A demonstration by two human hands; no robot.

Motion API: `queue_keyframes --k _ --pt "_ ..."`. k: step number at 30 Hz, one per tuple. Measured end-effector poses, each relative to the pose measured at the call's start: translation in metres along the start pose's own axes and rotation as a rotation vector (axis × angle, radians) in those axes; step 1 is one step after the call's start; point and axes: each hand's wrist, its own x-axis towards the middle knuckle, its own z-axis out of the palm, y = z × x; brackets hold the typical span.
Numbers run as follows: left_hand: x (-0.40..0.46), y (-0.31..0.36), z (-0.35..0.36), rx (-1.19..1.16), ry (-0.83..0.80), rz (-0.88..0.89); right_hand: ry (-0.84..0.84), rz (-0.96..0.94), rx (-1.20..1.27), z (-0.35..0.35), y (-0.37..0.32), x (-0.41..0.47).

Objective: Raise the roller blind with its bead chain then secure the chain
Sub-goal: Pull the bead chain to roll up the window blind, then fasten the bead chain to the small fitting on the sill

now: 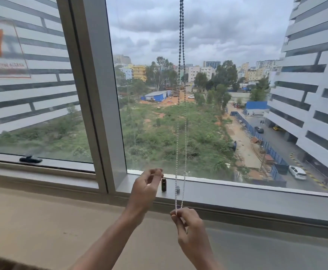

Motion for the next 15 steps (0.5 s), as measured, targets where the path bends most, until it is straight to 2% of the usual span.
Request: queue_keyframes --k 6,15 --pt "0.036 -0.064 -0.01 0.252 0.012 -0.011 -0.039 0.031 -0.05 0.012 0.02 0.014" --pt "0.096 -0.137 -0.009 0.423 -0.166 0.039 -0.027 0.073 -0.179 0.032 0.039 0.033"
